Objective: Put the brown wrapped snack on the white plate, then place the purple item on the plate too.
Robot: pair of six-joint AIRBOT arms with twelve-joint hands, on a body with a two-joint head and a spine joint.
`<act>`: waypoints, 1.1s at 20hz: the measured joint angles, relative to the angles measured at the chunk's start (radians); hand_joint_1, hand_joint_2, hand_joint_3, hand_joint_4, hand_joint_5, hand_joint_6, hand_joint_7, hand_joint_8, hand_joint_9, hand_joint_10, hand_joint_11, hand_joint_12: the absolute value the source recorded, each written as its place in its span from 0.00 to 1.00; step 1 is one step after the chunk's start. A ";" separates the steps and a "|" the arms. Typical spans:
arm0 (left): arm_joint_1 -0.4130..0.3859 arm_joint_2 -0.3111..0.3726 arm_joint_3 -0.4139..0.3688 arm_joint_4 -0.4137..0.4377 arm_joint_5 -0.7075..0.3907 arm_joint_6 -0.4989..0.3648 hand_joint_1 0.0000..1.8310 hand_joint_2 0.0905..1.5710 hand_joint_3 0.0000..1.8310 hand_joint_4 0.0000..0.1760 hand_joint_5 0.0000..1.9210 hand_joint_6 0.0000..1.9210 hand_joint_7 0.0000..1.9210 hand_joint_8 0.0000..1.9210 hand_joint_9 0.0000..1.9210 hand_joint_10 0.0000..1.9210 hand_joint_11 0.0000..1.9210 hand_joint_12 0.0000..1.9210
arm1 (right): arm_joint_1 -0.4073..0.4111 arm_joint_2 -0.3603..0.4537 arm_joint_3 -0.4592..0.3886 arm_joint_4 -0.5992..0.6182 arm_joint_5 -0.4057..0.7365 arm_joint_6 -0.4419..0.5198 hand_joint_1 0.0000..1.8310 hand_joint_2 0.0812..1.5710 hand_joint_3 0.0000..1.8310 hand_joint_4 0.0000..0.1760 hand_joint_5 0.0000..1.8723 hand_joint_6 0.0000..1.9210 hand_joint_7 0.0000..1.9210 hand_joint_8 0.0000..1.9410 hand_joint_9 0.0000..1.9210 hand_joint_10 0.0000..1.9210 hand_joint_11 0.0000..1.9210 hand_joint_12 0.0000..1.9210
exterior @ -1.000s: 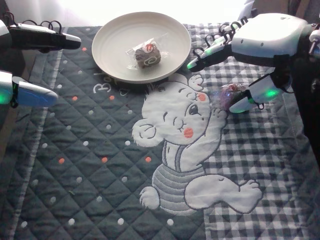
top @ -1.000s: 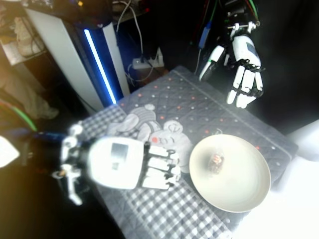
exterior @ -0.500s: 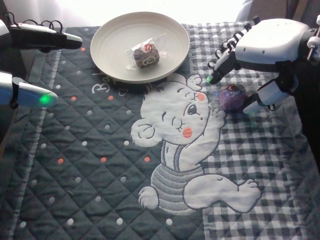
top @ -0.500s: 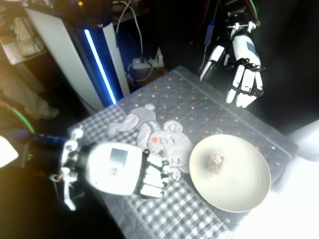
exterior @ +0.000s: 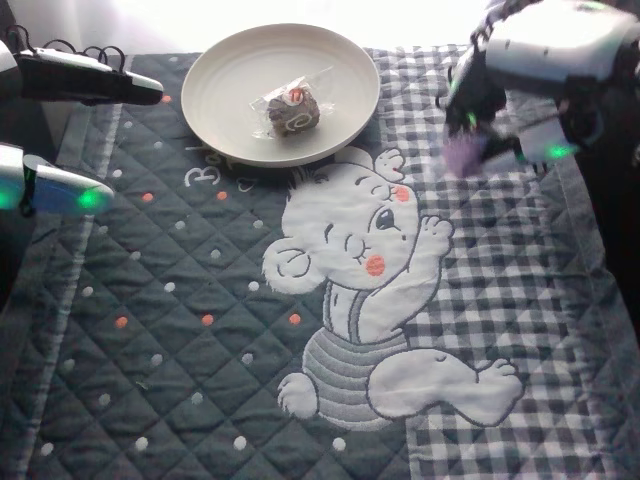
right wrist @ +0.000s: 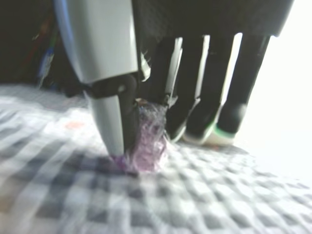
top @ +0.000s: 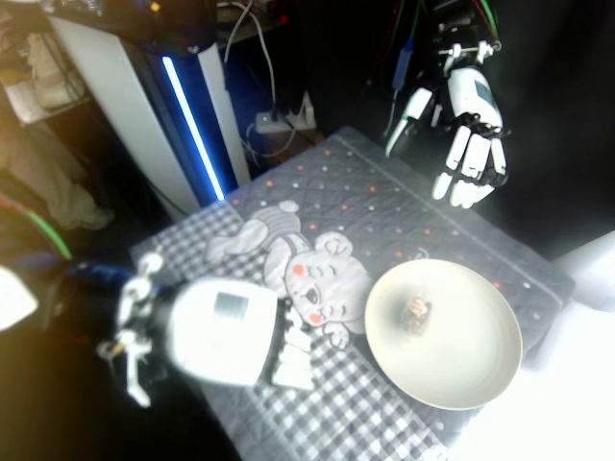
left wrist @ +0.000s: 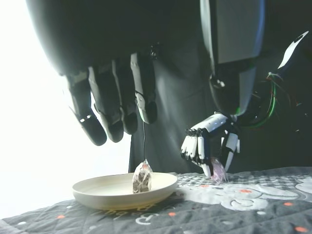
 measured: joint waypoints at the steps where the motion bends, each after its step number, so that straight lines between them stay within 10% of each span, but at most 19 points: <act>1: 0.000 -0.013 0.014 -0.003 0.000 -0.006 0.42 0.58 0.00 0.56 0.27 0.00 0.25 0.00 0.24 0.00 0.00 0.62 | 0.009 -0.019 0.023 0.019 0.008 -0.002 0.74 0.70 0.00 0.00 0.53 0.52 0.51 0.52 0.39 0.67 0.21 0.73; 3: 0.000 -0.024 0.019 0.002 0.010 -0.011 0.44 0.57 0.00 0.34 0.29 0.01 0.27 0.01 0.26 0.01 0.04 0.64 | 0.095 -0.080 0.063 -0.026 0.010 -0.002 0.76 0.66 0.00 0.00 0.52 0.51 0.59 0.33 0.52 0.55 0.40 0.60; 7: -0.003 -0.031 0.024 0.007 -0.002 -0.019 0.45 0.57 0.00 0.42 0.29 0.00 0.26 0.00 0.25 0.00 0.02 0.61 | 0.192 -0.213 0.162 -0.010 0.045 -0.002 0.76 0.64 0.00 0.00 0.55 0.41 0.63 0.31 0.56 0.52 0.45 0.57; 8: -0.004 -0.034 0.027 0.006 0.004 -0.019 0.45 0.57 0.00 0.38 0.29 0.00 0.26 0.00 0.25 0.00 0.03 0.59 | 0.192 -0.240 0.180 -0.024 0.024 -0.001 0.77 0.64 0.00 0.00 0.57 0.40 0.67 0.18 0.58 0.51 0.47 0.55; 11: -0.020 -0.052 0.032 0.011 0.007 -0.020 0.45 0.58 0.00 0.30 0.30 0.00 0.26 0.00 0.26 0.00 0.03 0.61 | 0.204 -0.316 0.229 -0.058 -0.066 0.001 0.71 0.63 0.00 0.00 0.64 0.23 0.63 0.37 0.52 0.45 0.39 0.72; 12: -0.029 -0.058 0.032 0.021 0.002 -0.020 0.43 0.59 0.00 0.25 0.30 0.00 0.26 0.00 0.26 0.00 0.03 0.62 | 0.224 -0.325 0.242 -0.058 -0.078 0.002 0.53 0.55 0.00 0.12 0.30 0.01 0.24 0.22 0.24 0.53 0.22 0.86; 13: -0.029 -0.059 0.032 0.022 -0.001 -0.021 0.44 0.59 0.00 0.17 0.31 0.00 0.27 0.00 0.27 0.01 0.04 0.62 | 0.233 -0.326 0.254 -0.050 -0.081 0.000 0.48 0.51 0.00 0.67 0.08 0.00 0.11 0.07 0.19 0.29 0.19 0.73; 15: -0.029 -0.059 0.032 0.023 0.000 -0.020 0.43 0.60 0.00 0.12 0.31 0.00 0.26 0.00 0.26 0.00 0.03 0.62 | 0.240 -0.317 0.264 -0.033 -0.090 -0.001 0.45 0.47 0.00 0.97 0.00 0.00 0.06 0.00 0.20 0.07 0.18 0.60; 20: -0.012 -0.059 0.030 0.004 -0.015 -0.021 0.44 0.60 0.00 0.13 0.31 0.00 0.26 0.00 0.25 0.00 0.01 0.61 | 0.238 -0.301 0.250 -0.001 -0.101 -0.002 0.46 0.52 0.00 1.00 0.00 0.00 0.02 0.00 0.14 0.00 0.00 0.68; 22: 0.002 -0.047 0.018 -0.018 -0.029 -0.022 0.43 0.59 0.00 0.14 0.31 0.00 0.26 0.00 0.25 0.00 0.00 0.63 | 0.238 -0.271 0.224 0.034 -0.097 -0.004 0.43 0.49 0.00 0.95 0.00 0.00 0.01 0.00 0.07 0.01 0.00 0.46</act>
